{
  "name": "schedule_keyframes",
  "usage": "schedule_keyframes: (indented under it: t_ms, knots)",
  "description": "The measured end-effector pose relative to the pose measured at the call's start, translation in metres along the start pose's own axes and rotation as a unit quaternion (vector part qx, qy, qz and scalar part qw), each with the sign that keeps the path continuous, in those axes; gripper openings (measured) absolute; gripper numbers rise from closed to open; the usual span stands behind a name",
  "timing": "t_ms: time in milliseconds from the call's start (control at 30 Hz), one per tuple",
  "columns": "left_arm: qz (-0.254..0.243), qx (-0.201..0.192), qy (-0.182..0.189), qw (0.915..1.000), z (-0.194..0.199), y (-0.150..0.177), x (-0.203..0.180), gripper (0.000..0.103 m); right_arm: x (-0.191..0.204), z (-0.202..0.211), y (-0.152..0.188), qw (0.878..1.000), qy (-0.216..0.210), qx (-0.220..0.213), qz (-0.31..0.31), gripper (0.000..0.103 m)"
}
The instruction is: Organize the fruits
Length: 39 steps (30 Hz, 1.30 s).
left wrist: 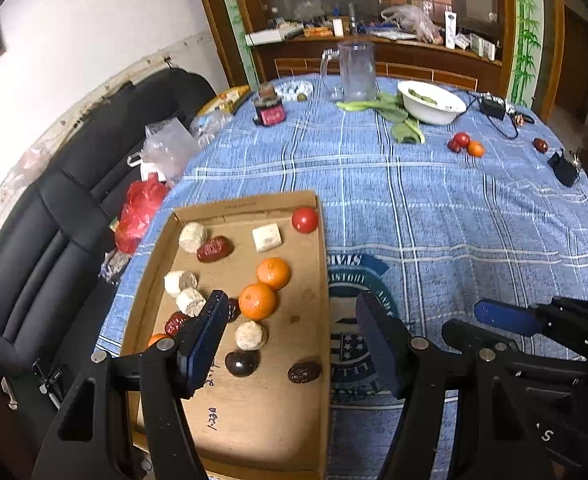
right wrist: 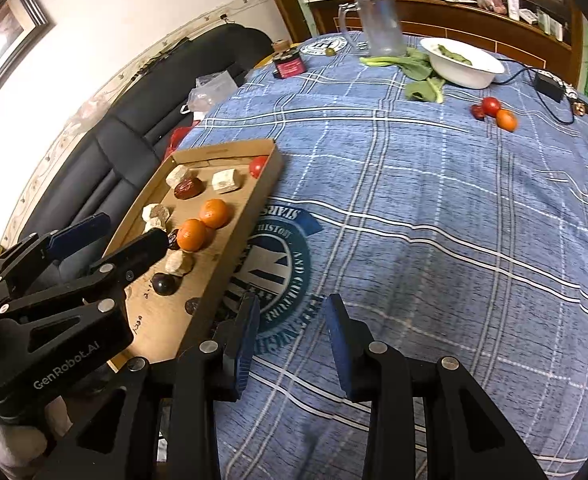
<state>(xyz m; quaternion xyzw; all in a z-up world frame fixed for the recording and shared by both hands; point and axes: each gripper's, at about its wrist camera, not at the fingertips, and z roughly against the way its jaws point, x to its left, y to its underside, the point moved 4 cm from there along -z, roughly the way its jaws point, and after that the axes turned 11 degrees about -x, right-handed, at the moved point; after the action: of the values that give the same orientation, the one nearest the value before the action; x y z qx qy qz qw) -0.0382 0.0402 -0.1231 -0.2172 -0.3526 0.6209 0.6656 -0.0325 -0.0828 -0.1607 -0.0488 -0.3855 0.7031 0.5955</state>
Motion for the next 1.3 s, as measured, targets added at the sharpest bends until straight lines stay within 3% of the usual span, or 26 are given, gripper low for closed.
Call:
schedule_keyframes:
  t_ms: [133,333,467,533,700,900,1300]
  knots:
    - [0.01,-0.036,-0.02,0.9991,0.017,-0.01,0.001,0.078,-0.001,0.008,-0.002,1.0,-0.001,-0.009,0.007,0.038]
    - [0.031,-0.092,-0.048,0.9941,0.046,-0.021,0.011,0.08,0.009,0.018,-0.006,0.999,-0.008,-0.022,0.026,0.038]
    - [0.058,-0.131,-0.079,0.9866,0.067,-0.028,0.024,0.099,0.017,0.021,-0.007,0.999,-0.016,-0.027,0.037,0.038]
    - [0.072,-0.14,-0.094,0.983,0.076,-0.031,0.031,0.1,0.022,0.023,-0.008,0.998,-0.02,-0.03,0.043,0.038]
    - [0.095,-0.11,-0.147,0.9783,0.081,-0.029,0.045,0.101,0.033,0.024,-0.006,0.998,-0.029,-0.031,0.056,0.039]
    - [0.08,-0.12,-0.197,0.9696,0.087,-0.019,0.047,0.101,0.048,0.021,-0.003,0.996,-0.037,-0.029,0.074,0.044]
    - [0.114,-0.027,-0.128,0.9848,0.049,0.009,0.059,0.101,0.06,-0.001,0.006,0.996,-0.029,0.0,0.084,0.05]
